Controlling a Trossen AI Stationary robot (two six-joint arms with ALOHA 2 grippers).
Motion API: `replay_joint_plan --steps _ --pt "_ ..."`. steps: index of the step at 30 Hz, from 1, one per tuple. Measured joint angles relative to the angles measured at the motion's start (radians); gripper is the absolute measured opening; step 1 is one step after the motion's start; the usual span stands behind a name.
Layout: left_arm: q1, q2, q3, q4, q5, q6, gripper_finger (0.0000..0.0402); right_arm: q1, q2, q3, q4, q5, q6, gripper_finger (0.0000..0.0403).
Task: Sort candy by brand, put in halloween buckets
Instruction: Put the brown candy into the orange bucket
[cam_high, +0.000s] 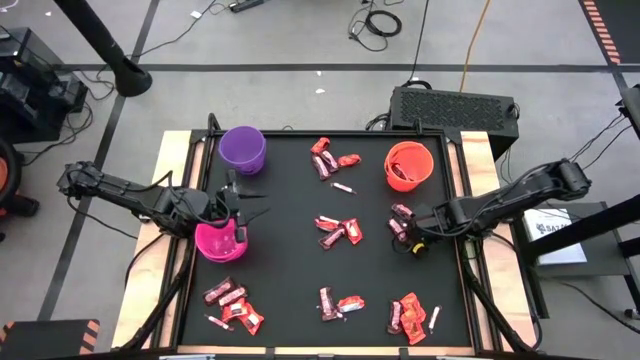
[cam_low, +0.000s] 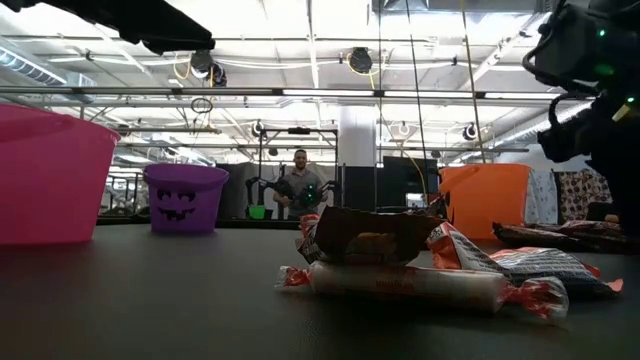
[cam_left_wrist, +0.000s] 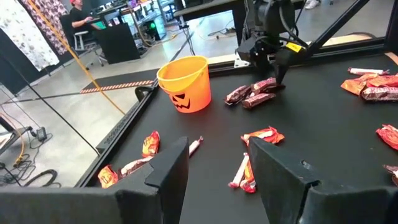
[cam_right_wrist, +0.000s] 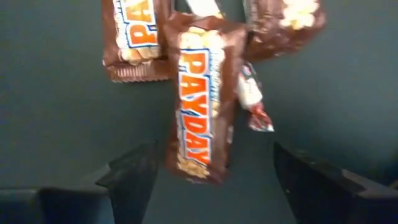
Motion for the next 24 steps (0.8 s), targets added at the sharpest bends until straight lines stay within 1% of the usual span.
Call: replay_joint_plan --steps 5,8,12,16,20,24 --pt "0.000 0.000 0.000 -0.006 0.000 -0.016 0.0176 0.001 0.058 -0.009 0.043 -0.012 -0.043 0.0287" --pt "0.000 0.000 0.000 -0.008 0.000 -0.016 0.0176 0.004 0.100 -0.009 0.070 -0.042 -0.053 0.0274" --pt "0.000 0.000 0.000 -0.012 0.000 -0.016 0.0176 0.011 0.148 -0.003 0.080 -0.063 -0.049 0.0250" --pt "0.000 0.000 0.000 -0.011 0.000 -0.015 0.0176 0.010 0.156 0.005 0.082 -0.095 -0.046 0.0211" --pt "0.000 0.000 0.000 0.001 0.000 -0.011 0.0176 0.011 0.153 0.038 0.067 -0.122 -0.083 0.0164" --pt "0.000 0.000 0.000 0.019 0.000 -0.011 0.0176 0.011 0.152 0.082 0.051 -0.121 -0.106 0.0119"
